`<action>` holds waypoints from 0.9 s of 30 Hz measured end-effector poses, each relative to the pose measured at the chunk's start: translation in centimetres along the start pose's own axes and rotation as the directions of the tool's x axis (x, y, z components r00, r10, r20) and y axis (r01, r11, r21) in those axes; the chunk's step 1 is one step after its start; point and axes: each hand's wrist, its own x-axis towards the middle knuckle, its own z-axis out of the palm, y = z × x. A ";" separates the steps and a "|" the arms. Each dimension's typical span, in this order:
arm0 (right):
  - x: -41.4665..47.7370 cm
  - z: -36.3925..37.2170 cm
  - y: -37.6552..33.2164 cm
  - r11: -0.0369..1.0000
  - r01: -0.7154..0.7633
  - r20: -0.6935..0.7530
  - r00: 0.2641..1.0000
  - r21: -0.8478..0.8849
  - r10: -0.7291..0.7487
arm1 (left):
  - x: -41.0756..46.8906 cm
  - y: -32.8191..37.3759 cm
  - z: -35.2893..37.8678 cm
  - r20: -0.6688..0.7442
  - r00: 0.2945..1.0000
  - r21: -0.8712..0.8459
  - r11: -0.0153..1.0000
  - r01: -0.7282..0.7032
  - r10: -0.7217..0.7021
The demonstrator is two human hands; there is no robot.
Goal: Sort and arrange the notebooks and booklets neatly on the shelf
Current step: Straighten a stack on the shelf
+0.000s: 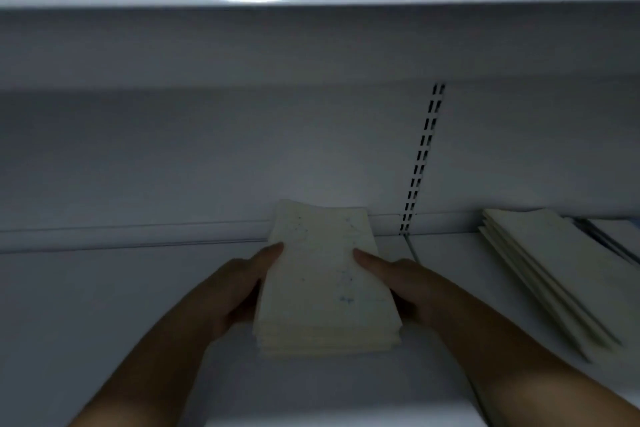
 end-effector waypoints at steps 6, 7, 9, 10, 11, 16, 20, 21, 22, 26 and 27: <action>-0.1 0.5 0.0 1.000 -0.012 -0.019 1.000 0.007 0.013 | -4.6 -2.9 0.3 0.053 0.987 0.353 0.922 -0.159 0.150; -0.2 0.6 -0.1 0.999 0.000 -0.029 1.000 -0.037 -0.001 | -4.7 -3.3 0.3 0.022 0.990 0.444 0.886 -0.136 0.141; -0.9 0.0 -0.7 0.923 0.078 -0.128 0.982 -0.377 -0.136 | -5.0 -4.2 0.9 -0.045 0.984 0.639 0.762 -0.105 0.173; -1.3 -0.8 -1.1 0.784 0.096 -0.204 0.939 -0.613 -0.275 | -4.9 -4.5 1.3 -0.105 0.971 0.740 0.669 -0.066 0.213; -2.1 -1.7 -1.8 0.640 0.084 -0.248 0.877 -0.764 -0.412 | -4.7 -4.8 1.5 -0.151 0.949 0.816 0.576 -0.039 0.278; -5.1 -4.6 1.0 0.555 0.179 0.083 0.977 -0.813 -0.194 | -4.6 -4.4 1.5 -0.133 0.932 0.897 0.440 -0.030 0.336; -5.5 -3.2 4.3 0.617 0.331 0.259 0.944 -0.714 -0.206 | -4.2 -4.7 1.3 -0.113 0.953 0.904 0.427 -0.019 0.282; -5.7 -3.0 4.4 0.630 0.333 0.264 0.943 -0.701 -0.205 | -4.0 -5.0 1.1 -0.090 0.956 0.914 0.404 -0.031 0.278; -6.0 -2.7 4.2 0.650 0.332 0.270 0.942 -0.684 -0.197 | -3.6 -5.3 0.9 -0.071 0.958 0.915 0.401 -0.049 0.279; -7.2 -1.7 3.5 0.776 0.377 0.295 0.921 -0.506 -0.255 | -3.3 -5.1 0.4 -0.050 0.955 0.893 0.441 -0.088 0.292; -7.2 -1.7 3.5 0.801 0.386 0.261 0.919 -0.457 -0.295 | -3.2 -5.1 0.3 -0.046 0.958 0.881 0.464 -0.094 0.282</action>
